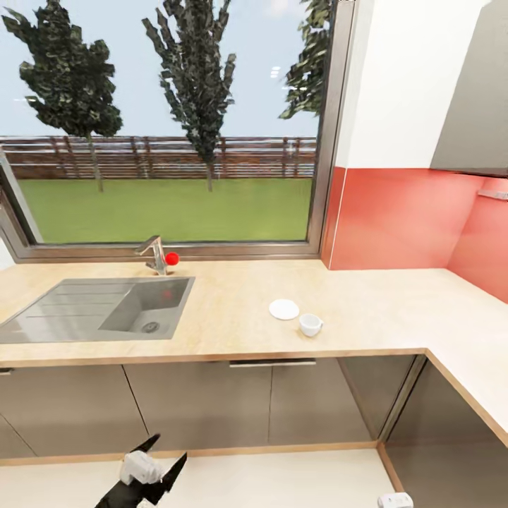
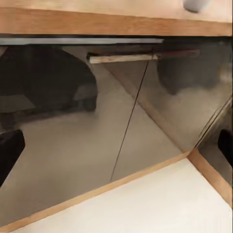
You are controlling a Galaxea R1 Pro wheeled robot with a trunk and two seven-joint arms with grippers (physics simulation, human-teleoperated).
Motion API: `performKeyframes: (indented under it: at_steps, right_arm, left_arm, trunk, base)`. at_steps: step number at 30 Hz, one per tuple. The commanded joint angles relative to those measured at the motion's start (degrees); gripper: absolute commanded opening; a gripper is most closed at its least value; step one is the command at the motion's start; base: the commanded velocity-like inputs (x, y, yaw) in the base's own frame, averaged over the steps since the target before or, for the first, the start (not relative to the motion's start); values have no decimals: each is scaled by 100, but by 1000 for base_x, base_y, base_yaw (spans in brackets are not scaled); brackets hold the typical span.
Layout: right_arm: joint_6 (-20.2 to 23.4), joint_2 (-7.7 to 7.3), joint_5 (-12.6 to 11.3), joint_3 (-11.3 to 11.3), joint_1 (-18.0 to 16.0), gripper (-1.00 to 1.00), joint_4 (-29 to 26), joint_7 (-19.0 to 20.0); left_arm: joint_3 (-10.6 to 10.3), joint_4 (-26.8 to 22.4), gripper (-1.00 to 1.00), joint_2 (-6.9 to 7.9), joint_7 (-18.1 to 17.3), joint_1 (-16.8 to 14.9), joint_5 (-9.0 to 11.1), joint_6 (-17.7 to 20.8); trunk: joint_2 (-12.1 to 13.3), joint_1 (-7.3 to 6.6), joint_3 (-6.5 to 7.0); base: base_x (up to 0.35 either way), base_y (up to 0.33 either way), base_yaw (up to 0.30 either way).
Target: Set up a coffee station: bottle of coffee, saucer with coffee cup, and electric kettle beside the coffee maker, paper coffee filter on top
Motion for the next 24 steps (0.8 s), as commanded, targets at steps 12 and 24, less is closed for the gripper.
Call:
performKeyframes:
  at_steps: [12,24]
  right_arm:
    - [-17,85,-50,50,-5,100,6,25]
    - [-17,95,-55,48,-5,100,6,25]
  left_arm:
    - [-8,-1919,100,-16,-497,-671,1901,1209]
    - [14,-1924,100,-16,-464,-2310,2025,2971]
  trunk:
    - [-11,4,95]
    - [-11,4,191]
  base:
    - [0,0,0]
    - [0,0,0]
